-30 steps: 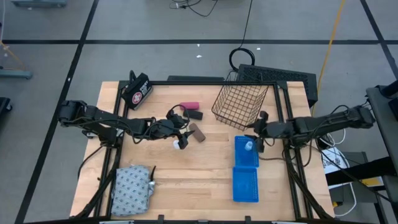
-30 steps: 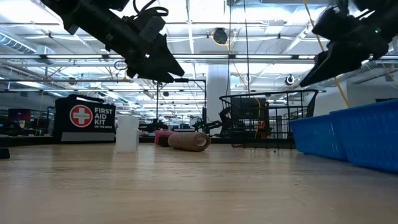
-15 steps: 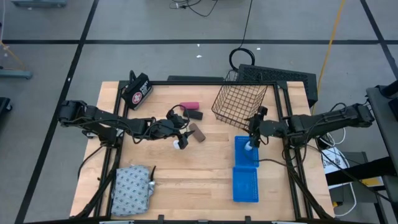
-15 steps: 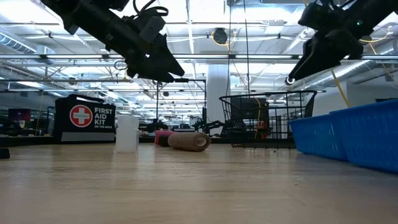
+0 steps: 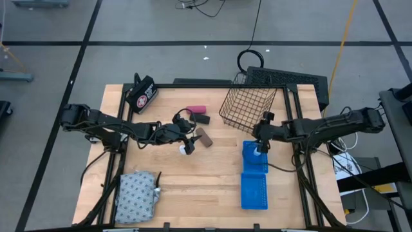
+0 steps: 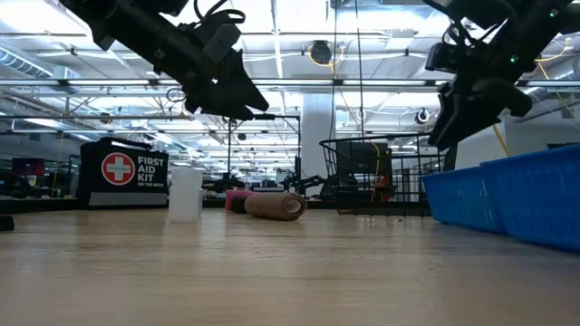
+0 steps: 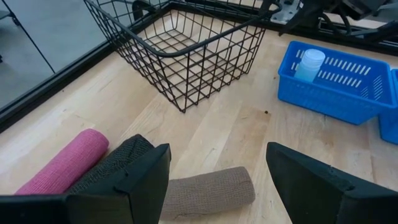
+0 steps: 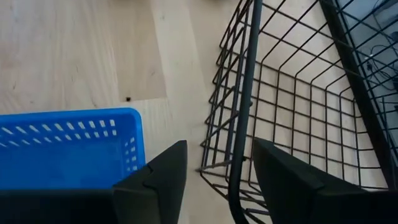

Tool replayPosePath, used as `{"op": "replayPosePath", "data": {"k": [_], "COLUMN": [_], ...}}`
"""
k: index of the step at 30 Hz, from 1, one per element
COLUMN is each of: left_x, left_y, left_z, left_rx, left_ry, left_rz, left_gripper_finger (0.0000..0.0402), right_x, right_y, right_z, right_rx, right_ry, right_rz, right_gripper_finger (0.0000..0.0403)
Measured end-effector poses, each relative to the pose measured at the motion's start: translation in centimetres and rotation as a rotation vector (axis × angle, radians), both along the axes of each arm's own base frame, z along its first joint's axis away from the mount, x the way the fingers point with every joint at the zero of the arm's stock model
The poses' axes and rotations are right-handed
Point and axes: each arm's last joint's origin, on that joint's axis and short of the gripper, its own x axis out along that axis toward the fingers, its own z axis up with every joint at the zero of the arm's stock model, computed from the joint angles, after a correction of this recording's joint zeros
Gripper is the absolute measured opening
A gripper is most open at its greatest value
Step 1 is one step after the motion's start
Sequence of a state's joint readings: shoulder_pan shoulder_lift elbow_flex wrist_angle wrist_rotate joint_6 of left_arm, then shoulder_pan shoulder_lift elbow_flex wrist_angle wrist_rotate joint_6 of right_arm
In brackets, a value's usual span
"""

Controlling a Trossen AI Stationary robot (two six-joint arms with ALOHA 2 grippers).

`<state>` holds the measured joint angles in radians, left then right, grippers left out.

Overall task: Pick & Place Medicine items
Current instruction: Adjust the wire basket

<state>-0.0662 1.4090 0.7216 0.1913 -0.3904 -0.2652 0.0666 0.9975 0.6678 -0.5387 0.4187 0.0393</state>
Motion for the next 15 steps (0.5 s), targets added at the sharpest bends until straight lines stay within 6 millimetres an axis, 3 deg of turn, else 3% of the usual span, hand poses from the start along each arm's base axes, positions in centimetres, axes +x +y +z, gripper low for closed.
{"op": "replayPosePath", "data": {"k": [12,15], "left_x": [0.0,0.0], "left_y": [0.0,0.0], "left_z": [0.0,0.0], "left_rx": [-0.004,-0.004], "left_ry": [-0.002,-0.002], "left_rz": [0.003,0.002], "left_gripper_finger": [0.0269,0.0269], "right_x": [-1.5,-2.0], "right_y": [-0.1,-0.1], "right_z": [0.5,0.6], "right_rx": [-0.047,-0.07], "right_ry": [0.061,0.096], "right_rz": [0.066,0.093], "right_gripper_finger": [0.0018,0.0012]}}
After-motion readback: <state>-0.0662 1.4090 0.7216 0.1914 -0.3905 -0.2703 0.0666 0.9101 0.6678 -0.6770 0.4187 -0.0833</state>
